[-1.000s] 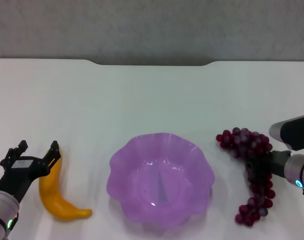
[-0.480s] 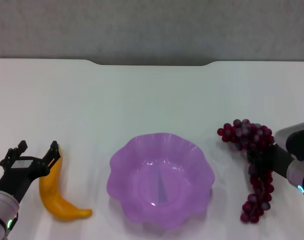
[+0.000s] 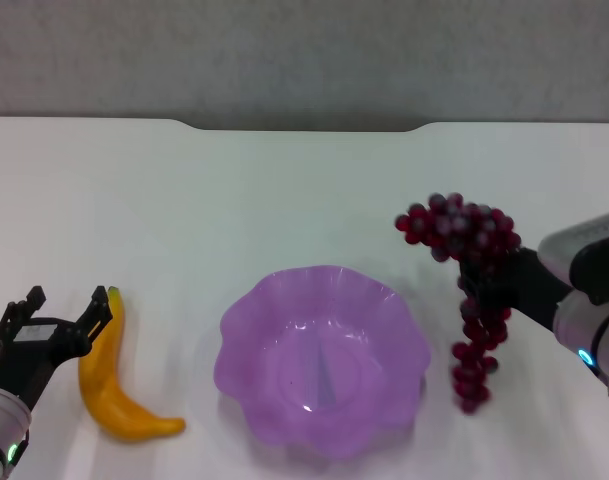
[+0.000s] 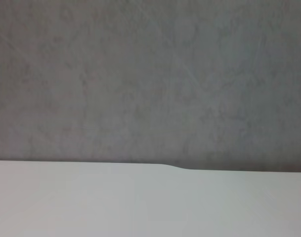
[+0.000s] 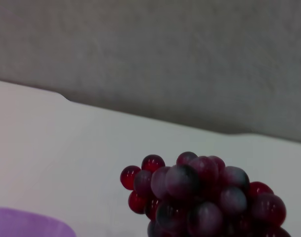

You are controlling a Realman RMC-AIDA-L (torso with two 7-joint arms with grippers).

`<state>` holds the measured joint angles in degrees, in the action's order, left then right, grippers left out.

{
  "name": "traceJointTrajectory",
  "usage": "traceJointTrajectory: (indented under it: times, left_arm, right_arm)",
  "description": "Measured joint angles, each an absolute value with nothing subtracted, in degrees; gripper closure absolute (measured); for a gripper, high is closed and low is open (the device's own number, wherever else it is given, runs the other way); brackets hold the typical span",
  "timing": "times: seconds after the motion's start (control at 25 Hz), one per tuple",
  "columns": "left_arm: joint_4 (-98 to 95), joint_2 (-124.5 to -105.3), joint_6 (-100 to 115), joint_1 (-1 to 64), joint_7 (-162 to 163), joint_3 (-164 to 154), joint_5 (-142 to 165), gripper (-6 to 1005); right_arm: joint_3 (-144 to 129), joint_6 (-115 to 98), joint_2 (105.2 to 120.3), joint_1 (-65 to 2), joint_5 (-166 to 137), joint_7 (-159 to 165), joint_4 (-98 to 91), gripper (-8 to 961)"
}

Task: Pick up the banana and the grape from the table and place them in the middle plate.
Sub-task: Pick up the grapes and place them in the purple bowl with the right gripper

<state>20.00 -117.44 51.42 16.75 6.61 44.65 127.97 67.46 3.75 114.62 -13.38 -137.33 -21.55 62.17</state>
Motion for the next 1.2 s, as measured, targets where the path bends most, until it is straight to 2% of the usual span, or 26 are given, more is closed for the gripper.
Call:
traceJointTrajectory:
  times: [0.64, 1.2]
  left_arm:
    - [19.9, -117.42, 51.2, 17.0, 6.6, 44.6, 128.0, 134]
    - [20.0, -117.43, 51.2, 17.4, 6.5, 44.6, 128.0, 134]
  right_arm:
    - [66.1, 13.2, 114.58, -10.5, -139.5, -24.2, 81.6, 537]
    - [62.1, 13.5, 114.78, -11.3, -139.0, -25.9, 81.5, 540]
